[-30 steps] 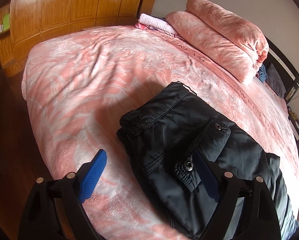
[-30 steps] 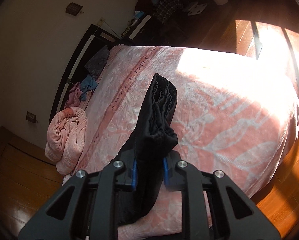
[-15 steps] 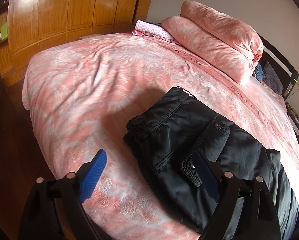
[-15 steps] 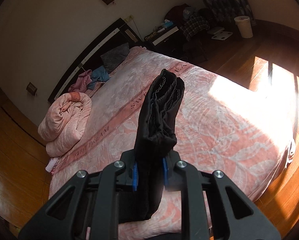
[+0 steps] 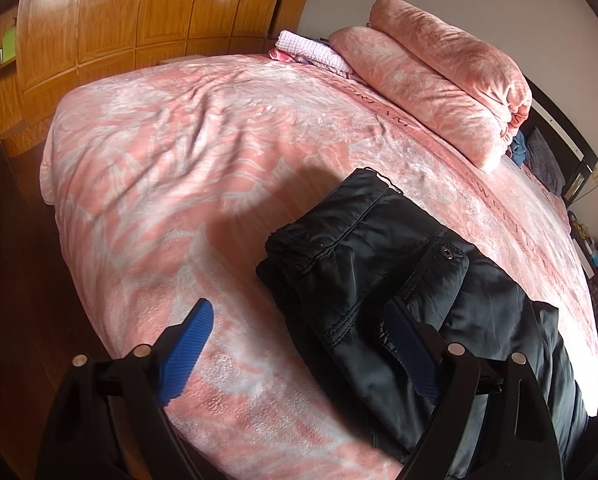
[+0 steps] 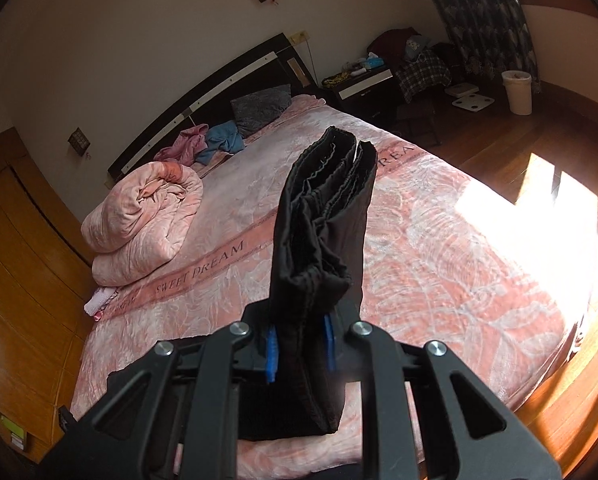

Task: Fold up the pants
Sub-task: 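Carry the lifted pant leg with the right tool over onto the folded pants, then lower the pant leg onto the pile and open the right tool, then pinch the laid pant leg edge with the right tool to straighten it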

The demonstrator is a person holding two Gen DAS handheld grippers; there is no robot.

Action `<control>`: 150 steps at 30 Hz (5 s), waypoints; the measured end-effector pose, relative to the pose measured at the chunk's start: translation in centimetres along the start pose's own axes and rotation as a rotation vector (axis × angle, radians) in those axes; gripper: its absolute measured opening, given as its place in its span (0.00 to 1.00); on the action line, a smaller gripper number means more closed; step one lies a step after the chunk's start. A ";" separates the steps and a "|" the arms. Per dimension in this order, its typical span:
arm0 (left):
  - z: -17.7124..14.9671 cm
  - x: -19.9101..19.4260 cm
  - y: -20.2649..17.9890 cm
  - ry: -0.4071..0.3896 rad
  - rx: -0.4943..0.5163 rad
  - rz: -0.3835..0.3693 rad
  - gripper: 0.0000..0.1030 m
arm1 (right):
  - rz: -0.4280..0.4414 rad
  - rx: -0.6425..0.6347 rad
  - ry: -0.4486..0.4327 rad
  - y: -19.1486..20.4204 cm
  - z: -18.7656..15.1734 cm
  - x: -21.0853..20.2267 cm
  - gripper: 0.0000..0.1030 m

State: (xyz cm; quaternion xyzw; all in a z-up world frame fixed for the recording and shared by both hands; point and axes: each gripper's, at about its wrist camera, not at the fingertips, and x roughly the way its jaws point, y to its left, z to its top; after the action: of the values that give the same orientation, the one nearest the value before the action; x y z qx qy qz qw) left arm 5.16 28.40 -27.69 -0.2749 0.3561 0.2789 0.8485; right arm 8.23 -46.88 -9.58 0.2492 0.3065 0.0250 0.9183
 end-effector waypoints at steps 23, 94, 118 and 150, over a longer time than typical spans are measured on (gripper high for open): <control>-0.1 0.8 1.5 0.042 -0.064 -0.032 0.85 | 0.057 -0.172 0.055 11.3 -2.3 2.8 0.15; -0.7 2.1 2.8 0.119 -0.120 -0.094 0.85 | -0.087 -0.735 0.497 28.0 -27.6 17.0 0.57; 0.3 2.1 2.7 0.120 -0.167 -0.128 0.86 | -0.059 -0.608 0.613 25.1 -23.0 19.6 0.52; 0.1 2.7 3.4 0.151 -0.213 -0.197 0.88 | 0.206 -0.164 0.730 22.1 -22.1 17.5 0.36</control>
State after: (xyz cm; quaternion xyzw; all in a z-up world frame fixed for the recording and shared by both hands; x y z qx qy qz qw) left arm 4.51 31.56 -30.61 -0.4171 0.3587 0.2089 0.8085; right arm 12.07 -14.31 -24.02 0.1793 0.5836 0.2285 0.7583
